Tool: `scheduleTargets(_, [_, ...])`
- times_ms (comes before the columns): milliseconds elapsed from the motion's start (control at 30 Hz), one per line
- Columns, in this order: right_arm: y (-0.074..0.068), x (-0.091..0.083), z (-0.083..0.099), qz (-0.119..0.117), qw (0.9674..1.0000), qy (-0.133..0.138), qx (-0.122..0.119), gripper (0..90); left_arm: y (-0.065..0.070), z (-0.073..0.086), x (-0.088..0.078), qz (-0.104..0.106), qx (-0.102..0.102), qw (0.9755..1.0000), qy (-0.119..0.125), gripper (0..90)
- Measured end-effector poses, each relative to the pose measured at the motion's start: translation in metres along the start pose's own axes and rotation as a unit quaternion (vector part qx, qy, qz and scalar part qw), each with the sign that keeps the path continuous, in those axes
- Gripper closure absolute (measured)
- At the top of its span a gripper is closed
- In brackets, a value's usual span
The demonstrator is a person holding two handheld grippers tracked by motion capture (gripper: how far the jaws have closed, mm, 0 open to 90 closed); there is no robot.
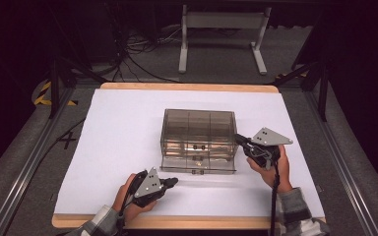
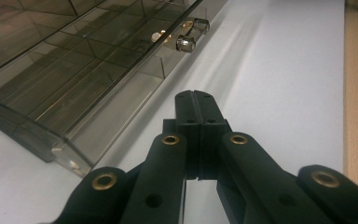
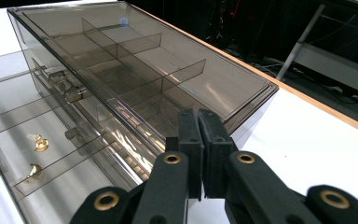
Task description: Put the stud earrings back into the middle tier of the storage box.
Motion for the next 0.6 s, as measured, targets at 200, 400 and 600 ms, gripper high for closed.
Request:
scheduleTargets(200, [0.000, 0.000, 0.000, 0.008, 0.9999, 0.000, -0.007, 89.1, 0.000, -0.004, 0.006, -0.005, 0.003, 1.0000, 0.000, 90.0])
scheduleTargets(400, [0.000, 0.000, 0.001, 0.011, 0.9999, 0.000, -0.007, 89.0, 0.001, -0.008, 0.010, -0.006, 0.004, 1.0000, 0.004, 90.0])
scheduleTargets(600, [0.000, 0.000, 0.001, 0.013, 0.9999, 0.002, -0.007, 89.1, 0.001, -0.014, 0.017, -0.013, 0.004, 0.9999, 0.009, 89.9])
Point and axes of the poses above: each handheld gripper's, and its own axes: x roughly forward along the jaws, z roughly out of its underside, y roughly to its right, the point moved 9 cm from there along x, roughly forward along the jaws
